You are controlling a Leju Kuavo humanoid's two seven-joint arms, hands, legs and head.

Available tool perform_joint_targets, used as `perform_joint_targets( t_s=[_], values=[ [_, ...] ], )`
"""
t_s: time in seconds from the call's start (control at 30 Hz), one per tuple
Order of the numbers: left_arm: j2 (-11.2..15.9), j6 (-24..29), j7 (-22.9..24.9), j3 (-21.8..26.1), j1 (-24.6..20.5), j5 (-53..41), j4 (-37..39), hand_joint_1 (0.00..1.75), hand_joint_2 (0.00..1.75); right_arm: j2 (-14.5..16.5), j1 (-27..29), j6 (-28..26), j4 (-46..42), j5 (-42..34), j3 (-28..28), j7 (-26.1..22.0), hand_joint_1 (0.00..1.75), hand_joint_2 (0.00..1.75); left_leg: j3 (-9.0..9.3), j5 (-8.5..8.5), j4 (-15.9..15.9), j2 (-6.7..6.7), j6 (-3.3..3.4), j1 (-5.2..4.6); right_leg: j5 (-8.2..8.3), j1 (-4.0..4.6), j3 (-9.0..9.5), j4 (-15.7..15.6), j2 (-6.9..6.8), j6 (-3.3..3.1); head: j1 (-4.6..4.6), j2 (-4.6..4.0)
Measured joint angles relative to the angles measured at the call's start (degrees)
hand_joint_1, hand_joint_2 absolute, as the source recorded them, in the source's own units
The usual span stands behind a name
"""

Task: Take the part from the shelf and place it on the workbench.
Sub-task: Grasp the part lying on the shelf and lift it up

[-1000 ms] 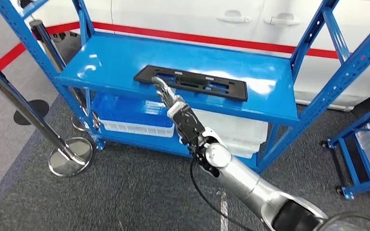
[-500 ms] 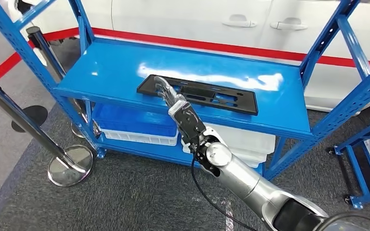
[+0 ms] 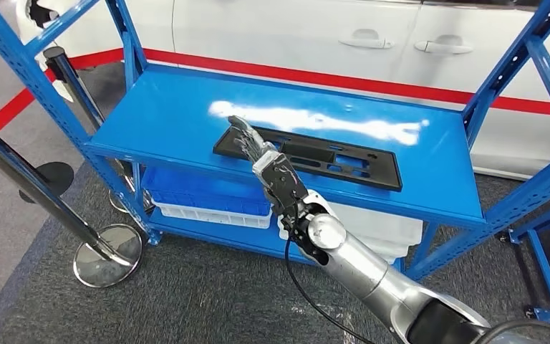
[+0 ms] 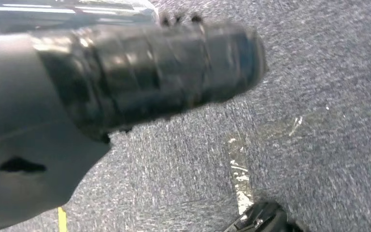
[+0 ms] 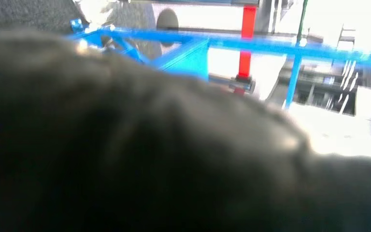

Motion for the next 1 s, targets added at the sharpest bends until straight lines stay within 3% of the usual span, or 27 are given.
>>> perform_joint_targets(
  t_s=[0.1,0.2,0.23,0.27,0.3,0.37,0.4,0.47,0.53,0.6,0.63,0.67,0.7,0.77,0.8,0.83,0.87,0.93,1.0],
  values=[
    [0.04,-0.05,0.00,-0.04,0.00,-0.02,0.01,0.00,0.00,-0.03,-0.12,0.08,-0.07,-0.08,0.00,-0.02,0.00,0.00,-0.08,-1.63,2.11,0.24,-0.97,0.09,-0.07,-0.43,1.22,-0.49,0.83,-0.95,0.06,0.00],
    [0.03,-0.20,0.01,-0.23,-0.30,-0.04,0.01,0.00,0.00,-0.04,-0.35,0.51,-0.05,-0.20,0.00,0.03,0.00,0.00,-4.95,-6.32,11.55,0.23,-1.68,0.36,-0.23,-0.60,1.81,-0.72,1.74,-1.33,-0.05,0.00],
    [0.02,-0.26,0.03,-0.35,-0.31,-0.05,0.01,0.00,0.00,-0.04,-0.36,0.66,-0.02,-0.26,0.00,0.07,0.00,0.00,-6.62,-7.06,14.13,0.23,-1.82,0.43,-0.34,-0.57,1.84,-0.65,2.17,-1.39,-0.04,0.00],
    [0.01,-0.32,0.07,-0.45,-0.26,-0.07,0.01,0.00,0.00,-0.04,-0.36,0.75,0.00,-0.33,0.00,0.11,0.00,0.00,-7.54,-6.75,14.99,0.22,-1.88,0.47,-0.46,-0.55,1.89,-0.58,2.66,-1.42,-0.04,0.00],
    [-0.01,-0.40,0.15,-0.51,-0.19,-0.08,0.01,0.00,0.00,-0.04,-0.36,0.80,0.02,-0.40,0.00,0.15,0.00,0.00,-7.47,-5.26,13.72,0.14,-1.82,0.48,-0.57,-0.53,2.01,-0.51,3.25,-1.41,-0.04,0.00],
    [0.00,-0.55,0.33,-0.55,-0.11,-0.13,0.01,0.00,0.00,-0.04,-0.38,0.84,0.04,-0.48,0.00,0.18,0.00,0.00,-5.17,-0.45,6.80,-0.92,-1.29,0.47,-0.78,-0.52,2.35,-0.47,4.50,-1.30,-0.03,0.00],
    [0.02,-0.62,0.40,-0.60,-0.13,-0.16,0.01,0.00,0.00,-0.04,-0.42,0.85,0.05,-0.50,0.00,0.20,0.00,0.00,-4.07,1.08,3.49,-1.78,-0.92,0.42,-0.80,-0.56,2.47,-0.50,5.09,-1.19,-0.03,0.00],
    [0.07,-0.74,0.48,-0.77,-0.22,-0.22,0.02,0.00,0.00,-0.04,-0.45,0.89,0.14,-0.55,0.00,0.26,0.00,0.00,-2.79,2.11,0.19,-2.99,-0.18,0.20,-0.79,-0.77,2.40,-0.57,6.13,-0.72,-0.02,0.00],
    [0.01,-0.84,0.50,-0.92,-0.26,-0.29,0.03,0.00,0.00,-0.05,-0.39,0.92,0.25,-0.59,-0.01,0.33,0.00,0.00,-2.25,2.53,-0.72,-2.29,0.36,0.21,-0.76,-0.87,2.26,-0.70,7.03,0.05,-0.04,0.00],
    [-0.04,-0.88,0.55,-0.94,-0.27,-0.45,0.03,0.00,0.00,-0.14,-0.38,0.93,0.34,-0.60,-0.03,0.36,0.00,0.00,-1.57,3.20,-1.98,-0.99,0.82,0.49,-1.61,-0.60,1.71,0.16,5.14,0.71,0.14,0.00],
    [-0.07,-0.87,0.57,-0.95,-0.29,-0.53,0.03,0.00,0.00,-0.18,-0.46,0.93,0.38,-0.60,-0.04,0.36,0.00,0.00,-1.27,3.48,-2.56,-0.34,1.04,0.67,-2.87,-0.55,0.75,2.11,3.59,0.95,0.29,0.00],
    [-0.03,-0.87,0.59,-0.96,-0.30,-0.59,0.03,0.00,0.00,-0.18,-0.52,0.95,0.43,-0.60,-0.05,0.36,0.00,0.00,-1.12,3.54,-2.75,0.11,1.17,0.59,-4.50,-0.63,-0.74,5.18,2.07,1.15,0.43,0.00],
    [-0.03,-0.88,0.59,-0.97,-0.31,-0.62,0.03,0.00,0.00,-0.17,-0.55,0.96,0.49,-0.57,-0.07,0.39,0.00,0.00,-1.10,3.51,-2.77,0.56,1.28,0.59,-6.25,-0.85,-2.57,9.04,1.42,1.36,0.53,0.00],
    [-0.03,-0.91,0.59,-1.00,-0.29,-0.68,0.03,0.00,0.00,-0.13,-0.48,1.06,0.65,-0.45,-0.07,0.56,0.00,0.87,-1.11,3.38,-2.64,1.24,1.28,0.61,-7.64,-1.26,-5.08,14.27,1.07,1.82,0.55,0.00],
    [-0.04,-0.95,0.59,-1.01,-0.28,-0.74,0.03,0.00,0.00,-0.13,-0.46,1.25,0.78,-0.29,-0.07,0.70,0.00,1.31,-1.12,3.27,-2.50,1.53,1.19,0.65,-6.87,-1.43,-4.93,14.05,0.99,2.04,0.55,0.00],
    [-0.07,-0.98,0.59,-1.03,-0.27,-0.83,0.03,0.00,0.00,-0.13,-0.48,1.53,0.90,-0.02,-0.07,0.86,0.00,1.75,-1.13,3.10,-2.23,1.68,1.01,0.74,-5.20,-1.59,-3.54,11.50,0.86,2.21,0.55,0.00],
    [-0.09,-1.03,0.59,-1.04,-0.28,-0.97,0.03,0.00,0.00,-0.13,-0.57,1.82,1.03,0.54,-0.06,1.09,0.00,1.75,-1.17,2.82,-1.81,1.77,0.74,0.80,-3.44,-1.74,-1.47,7.61,0.64,2.35,0.56,0.00],
    [-0.13,-1.12,0.60,-1.08,-0.39,-1.37,0.03,0.00,0.00,0.02,-1.18,1.90,1.43,2.68,0.22,1.78,0.00,1.75,-1.57,2.17,-0.76,1.79,0.00,0.63,-1.60,-1.74,2.01,1.42,0.31,2.20,0.55,0.00],
    [-0.12,-1.27,0.63,-1.25,-0.55,-1.88,0.03,0.00,0.00,0.30,-2.36,1.10,2.32,6.03,1.00,2.69,0.00,1.75,-1.92,2.00,-0.29,1.79,-0.68,0.43,-1.72,-1.47,2.63,0.25,0.33,1.54,0.49,0.00]
  ],
)
